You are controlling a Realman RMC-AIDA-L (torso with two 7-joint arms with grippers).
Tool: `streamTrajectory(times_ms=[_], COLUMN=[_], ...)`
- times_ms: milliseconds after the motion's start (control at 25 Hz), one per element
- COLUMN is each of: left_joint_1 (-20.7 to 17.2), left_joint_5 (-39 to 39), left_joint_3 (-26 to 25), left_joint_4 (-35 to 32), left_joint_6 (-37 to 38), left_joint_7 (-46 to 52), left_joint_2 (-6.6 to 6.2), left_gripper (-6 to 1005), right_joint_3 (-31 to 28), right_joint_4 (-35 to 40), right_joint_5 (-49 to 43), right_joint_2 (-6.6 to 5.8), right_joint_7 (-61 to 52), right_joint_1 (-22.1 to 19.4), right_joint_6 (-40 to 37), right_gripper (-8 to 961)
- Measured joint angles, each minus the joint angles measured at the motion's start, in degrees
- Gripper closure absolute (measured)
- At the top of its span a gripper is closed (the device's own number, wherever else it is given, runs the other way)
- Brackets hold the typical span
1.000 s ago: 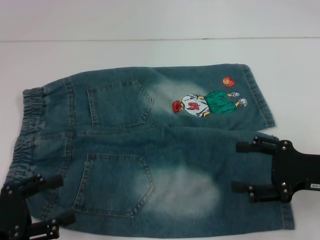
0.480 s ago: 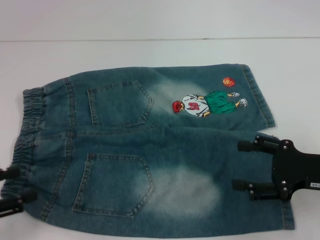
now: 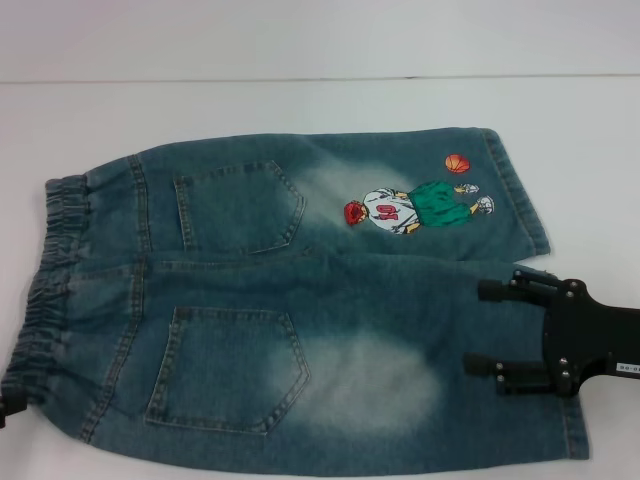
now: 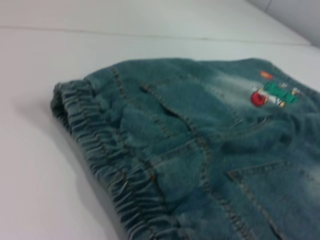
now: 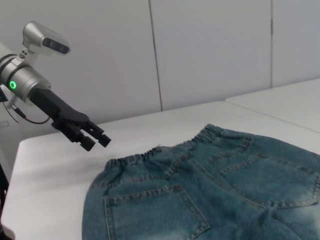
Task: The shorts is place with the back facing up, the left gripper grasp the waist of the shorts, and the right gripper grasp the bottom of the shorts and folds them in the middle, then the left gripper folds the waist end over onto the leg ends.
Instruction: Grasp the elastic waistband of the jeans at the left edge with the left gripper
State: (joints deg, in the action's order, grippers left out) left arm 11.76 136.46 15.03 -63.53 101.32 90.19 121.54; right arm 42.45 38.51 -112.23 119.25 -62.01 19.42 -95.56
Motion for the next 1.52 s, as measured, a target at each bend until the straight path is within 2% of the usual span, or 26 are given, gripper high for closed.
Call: streamTrajectory(times_ms=[400,640,840,1520], left_joint_1=[1.4,1.6,1.7,1.5], left_joint_5=[2.5,2.5,3.0,4.3], left_joint_3=[0.9,5.0,7.5,7.6], left_joint_4=[-0.3,-0.2,0.4,0.6], left_joint_6=[-5.2,-10.4,-13.9,-11.6], left_joint_7=[-0.6,-1.0,-0.5,-0.4], left_joint_2=[1.39,2.32,2.39,2.39], left_gripper=[131,132,133,140], right_joint_3=[0.3,0.3,0.2,-0.2], right_joint_4=[-0.6,-0.6,-0.6,-0.2], right_joint_5=[0.0,0.0,0.0,0.1], right_joint_2=[0.12,0.11,0.11,0.11], right_joint_7=[0.3,0.4,0.4,0.2], right_joint_1=[0.0,0.0,-0.1,-0.3], right_joint_6=[0.5,0.3,0.2,0.3], right_gripper=[29,28,28,29])
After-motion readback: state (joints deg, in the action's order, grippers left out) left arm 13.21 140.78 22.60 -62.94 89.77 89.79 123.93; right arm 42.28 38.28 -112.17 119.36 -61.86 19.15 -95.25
